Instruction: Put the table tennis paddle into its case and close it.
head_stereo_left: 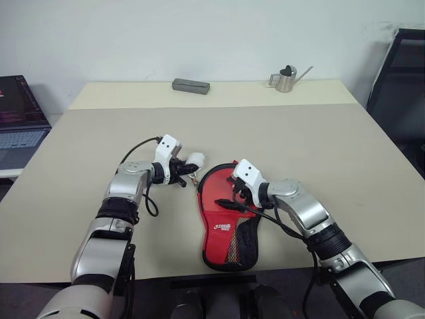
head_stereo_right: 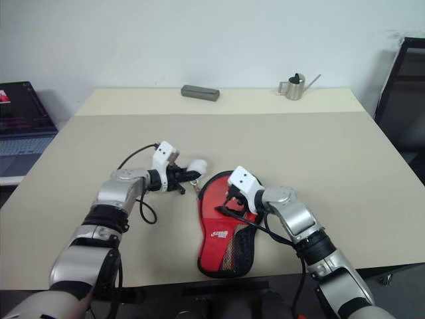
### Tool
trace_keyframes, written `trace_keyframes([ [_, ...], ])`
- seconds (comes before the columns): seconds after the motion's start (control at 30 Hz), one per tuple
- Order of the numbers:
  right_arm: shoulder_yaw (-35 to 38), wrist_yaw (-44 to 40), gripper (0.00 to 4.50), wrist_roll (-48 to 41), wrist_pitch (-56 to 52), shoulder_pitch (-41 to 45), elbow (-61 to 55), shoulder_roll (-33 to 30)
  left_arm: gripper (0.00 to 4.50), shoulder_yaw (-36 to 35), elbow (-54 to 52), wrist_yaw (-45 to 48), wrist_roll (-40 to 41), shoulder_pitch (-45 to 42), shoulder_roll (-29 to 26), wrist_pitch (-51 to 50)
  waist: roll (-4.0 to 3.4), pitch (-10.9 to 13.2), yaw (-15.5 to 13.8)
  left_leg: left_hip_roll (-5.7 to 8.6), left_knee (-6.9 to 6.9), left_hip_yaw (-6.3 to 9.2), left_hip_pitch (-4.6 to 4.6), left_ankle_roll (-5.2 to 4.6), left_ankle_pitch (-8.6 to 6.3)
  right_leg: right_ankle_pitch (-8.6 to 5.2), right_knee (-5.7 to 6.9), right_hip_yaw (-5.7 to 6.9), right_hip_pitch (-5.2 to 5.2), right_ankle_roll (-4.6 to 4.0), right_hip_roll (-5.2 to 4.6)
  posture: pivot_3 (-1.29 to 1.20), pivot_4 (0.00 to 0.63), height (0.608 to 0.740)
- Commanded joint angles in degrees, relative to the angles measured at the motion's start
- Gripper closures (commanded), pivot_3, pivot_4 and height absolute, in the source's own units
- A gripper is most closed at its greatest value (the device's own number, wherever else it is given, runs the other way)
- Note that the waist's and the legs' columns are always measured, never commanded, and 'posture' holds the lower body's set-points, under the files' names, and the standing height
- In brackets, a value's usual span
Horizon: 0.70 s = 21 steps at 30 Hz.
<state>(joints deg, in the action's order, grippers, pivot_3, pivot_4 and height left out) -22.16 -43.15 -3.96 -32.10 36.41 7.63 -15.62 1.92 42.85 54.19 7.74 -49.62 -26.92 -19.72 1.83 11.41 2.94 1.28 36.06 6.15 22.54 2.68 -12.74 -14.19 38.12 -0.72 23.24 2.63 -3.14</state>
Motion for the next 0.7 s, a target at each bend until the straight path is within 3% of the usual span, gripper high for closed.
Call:
trace_keyframes([
  [0.03,-3.18,0.89,0.00,3.19,-1.27,-2.35,2.85,-0.38,4.18,0.42,0.34,-0.07,-0.84,-5.27,0.73,2.06,0.02,-0.02,-0.02,0.00,0.00,0.00,0.00,0.00,0.00,0.01,0.00,0.00,0.00,0.00,0.00,0.00,0.150,0.740],
  [0.3,-3.53,2.72,0.00,3.60,-2.35,-4.24,1.71,0.85,4.18,2.19,13.14,-1.51,-4.61,-12.23,5.00,9.04,0.03,-0.35,0.19,0.00,0.01,-0.04,-0.07,0.00,0.00,0.02,0.00,-0.02,-0.06,0.04,0.01,0.00,0.150,0.740],
  [0.5,-4.04,4.30,0.00,3.10,-4.40,-6.08,-0.46,2.63,4.18,2.67,25.17,-8.49,-8.60,-17.45,9.10,14.96,0.04,-0.36,0.19,0.00,0.00,-0.03,-0.07,0.00,0.00,0.02,0.01,-0.02,-0.05,0.05,0.01,0.00,0.150,0.740],
  [0.7,-4.28,4.54,0.00,3.03,-4.94,-6.35,-1.00,2.70,4.18,2.10,28.53,-9.70,-9.74,-18.91,9.73,17.08,0.04,-0.36,0.23,0.01,0.00,-0.04,-0.07,0.00,0.00,0.02,0.00,-0.03,-0.05,0.09,0.01,0.00,0.150,0.740],
])
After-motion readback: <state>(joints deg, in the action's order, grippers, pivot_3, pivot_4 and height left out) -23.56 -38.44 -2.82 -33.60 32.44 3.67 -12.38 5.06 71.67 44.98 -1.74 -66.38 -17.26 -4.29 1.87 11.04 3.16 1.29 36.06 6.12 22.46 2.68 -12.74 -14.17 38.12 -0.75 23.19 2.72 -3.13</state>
